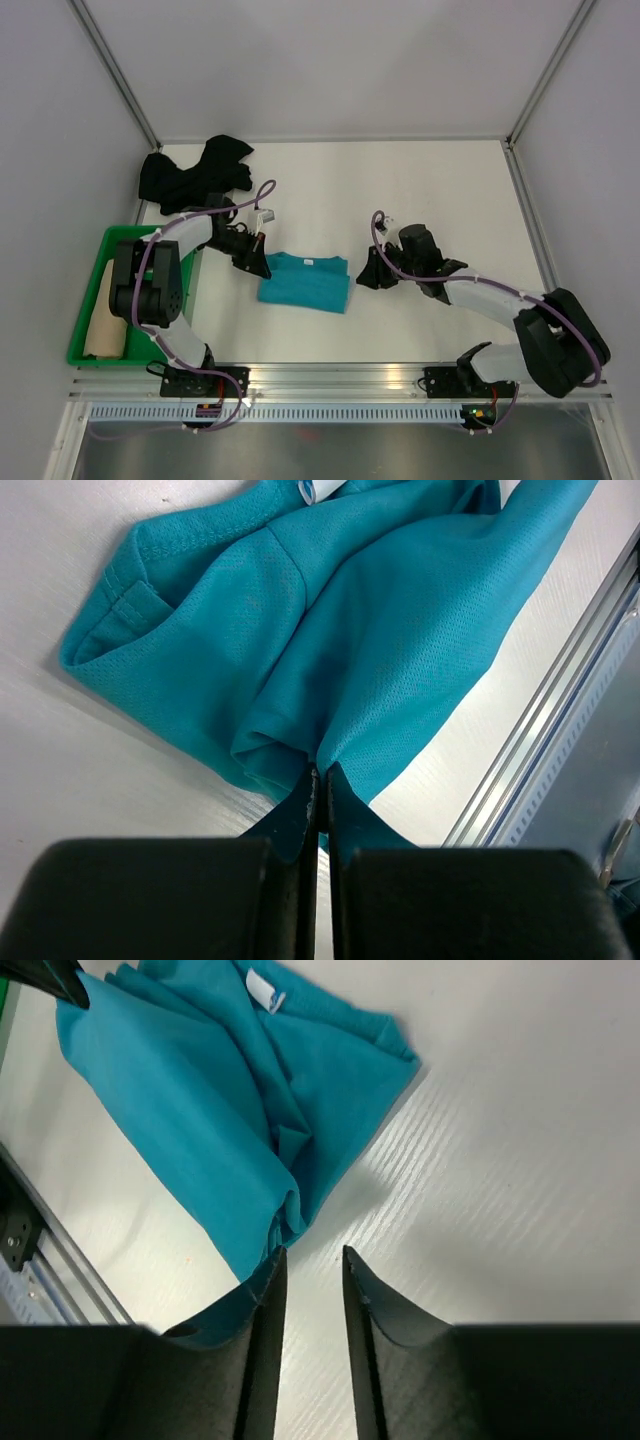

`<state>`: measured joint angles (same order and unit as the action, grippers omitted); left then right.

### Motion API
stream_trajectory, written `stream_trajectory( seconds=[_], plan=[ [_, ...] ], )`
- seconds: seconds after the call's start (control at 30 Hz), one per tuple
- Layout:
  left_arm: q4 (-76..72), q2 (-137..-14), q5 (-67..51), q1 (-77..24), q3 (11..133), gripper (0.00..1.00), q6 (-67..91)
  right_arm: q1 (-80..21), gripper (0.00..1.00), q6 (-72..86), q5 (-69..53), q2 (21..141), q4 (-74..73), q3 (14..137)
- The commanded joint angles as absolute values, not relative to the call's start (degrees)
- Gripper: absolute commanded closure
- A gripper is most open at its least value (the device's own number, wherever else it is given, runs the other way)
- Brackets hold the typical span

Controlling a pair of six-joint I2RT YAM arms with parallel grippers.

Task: Roll the t-shirts
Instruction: Roll the tshirt

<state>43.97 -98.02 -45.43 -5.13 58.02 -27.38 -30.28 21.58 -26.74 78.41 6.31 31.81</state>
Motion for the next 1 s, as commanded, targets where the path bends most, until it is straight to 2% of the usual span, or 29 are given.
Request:
stream_trajectory(
  seconds=[0.0,0.1,0.17,0.3,0.57,0.97],
  plan=[
    [42.3,-95.0,-47.0,-4.8,57.7,0.98,-26.3,-33.7,0.67,13.4,-13.1,72.3,-4.1,35.8],
    [42.2,-94.3,-47.3,-4.8,57.7,0.98,-26.2,-41.4,0.76,13.5,-13.1,73.2,3.5,36.8],
    [42.3,-94.1,-47.2,-4.8,57.7,0.98,-26.2,-46.7,0.8,13.6,-17.6,76.2,11.4,38.2],
    [42.2,-94.1,-47.0,-4.8,57.7,0.96,-26.0,-49.6,0.89,13.3,-21.3,88.6,14.5,47.8],
    [42.3,-94.0,-46.8,-4.8,58.0,0.94,-25.9,-49.2,0.94,13.8,-22.5,100.6,18.8,53.2],
    [42.8,-94.8,-46.0,-4.8,58.9,0.93,-26.9,-44.7,0.96,20.1,-25.3,103.6,27.1,51.7]
  ],
)
